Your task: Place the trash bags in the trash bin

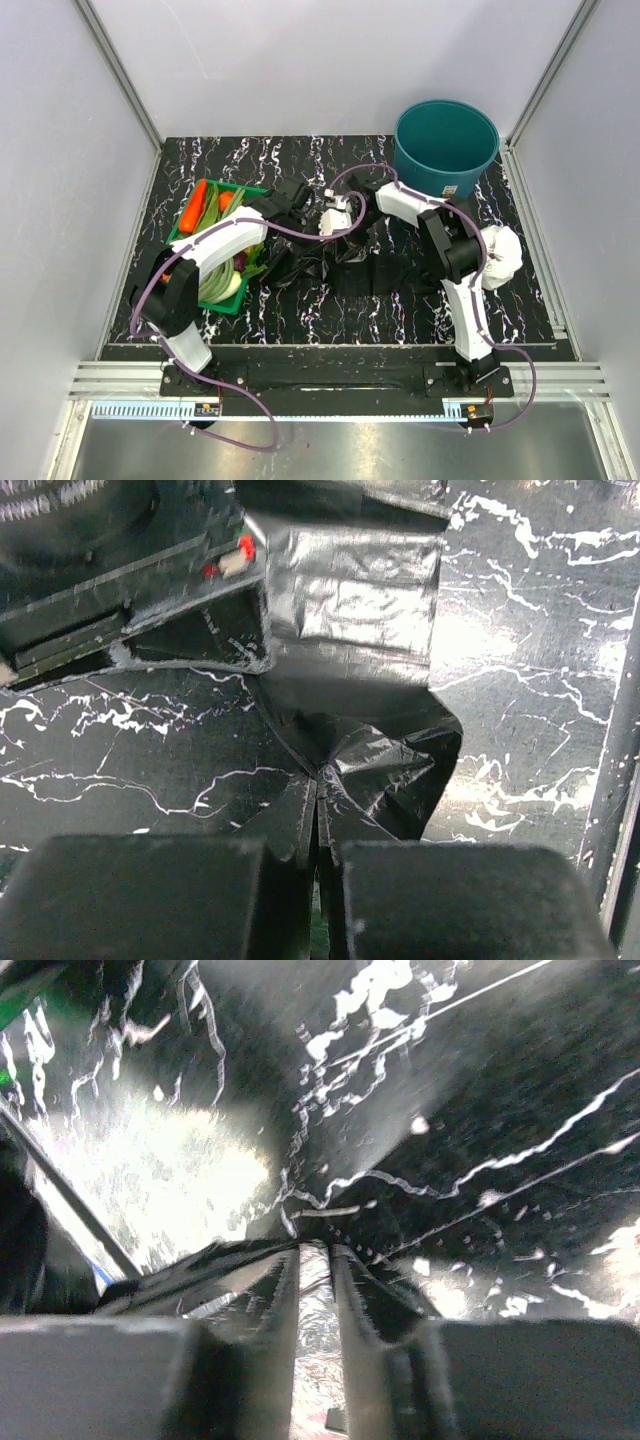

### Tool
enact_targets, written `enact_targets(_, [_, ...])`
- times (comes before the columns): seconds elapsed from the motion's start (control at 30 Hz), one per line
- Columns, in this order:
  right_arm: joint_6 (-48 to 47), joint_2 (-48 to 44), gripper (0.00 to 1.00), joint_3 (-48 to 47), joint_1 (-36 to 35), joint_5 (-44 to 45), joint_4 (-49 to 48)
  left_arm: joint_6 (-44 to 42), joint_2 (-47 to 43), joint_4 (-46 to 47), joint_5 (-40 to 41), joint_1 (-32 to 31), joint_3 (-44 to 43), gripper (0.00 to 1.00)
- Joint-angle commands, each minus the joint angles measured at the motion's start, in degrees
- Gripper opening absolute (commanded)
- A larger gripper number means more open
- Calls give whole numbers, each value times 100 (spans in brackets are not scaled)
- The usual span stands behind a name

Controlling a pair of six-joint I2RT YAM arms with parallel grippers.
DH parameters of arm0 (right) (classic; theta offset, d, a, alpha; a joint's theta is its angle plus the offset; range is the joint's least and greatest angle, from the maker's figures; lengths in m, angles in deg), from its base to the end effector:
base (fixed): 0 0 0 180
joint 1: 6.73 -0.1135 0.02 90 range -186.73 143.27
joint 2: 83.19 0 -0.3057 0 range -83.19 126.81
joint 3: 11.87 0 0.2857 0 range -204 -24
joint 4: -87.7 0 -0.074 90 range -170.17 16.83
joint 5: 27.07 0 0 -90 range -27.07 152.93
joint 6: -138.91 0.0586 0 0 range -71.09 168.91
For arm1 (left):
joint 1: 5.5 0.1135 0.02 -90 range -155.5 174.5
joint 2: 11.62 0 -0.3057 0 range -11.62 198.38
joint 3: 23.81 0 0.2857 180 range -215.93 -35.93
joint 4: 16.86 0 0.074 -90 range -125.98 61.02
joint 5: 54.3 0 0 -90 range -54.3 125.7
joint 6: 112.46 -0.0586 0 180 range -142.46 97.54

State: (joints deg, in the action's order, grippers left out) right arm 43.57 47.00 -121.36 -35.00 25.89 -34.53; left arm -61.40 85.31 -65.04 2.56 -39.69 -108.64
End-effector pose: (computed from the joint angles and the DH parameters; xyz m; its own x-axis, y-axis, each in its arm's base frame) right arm 0.4313 0.2720 0.1277 -0.8142 -0.5222 -0.2539 -0.5623 0.6000 0.5691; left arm 0.3106 -0.2497 0.2502 -0.1221 0.7192 -0.6840 0.9919 0.1135 -0.0577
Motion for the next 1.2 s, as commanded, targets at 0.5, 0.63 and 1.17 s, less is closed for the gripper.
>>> enact_targets(0.5, [-3007, -1005, 80, -80, 164, -866, 691, -975, -192, -543, 590, -17, -68, 0])
enact_targets(0.63, [-3306, -636, 80, -414, 59, -954, 726, -1177, -253, -675, 503, -17, -77, 0])
enact_targets(1.17, [-4247, -55, 83, -705, -161, -1991, 999, -1433, -227, -939, 361, -26, -305, 0])
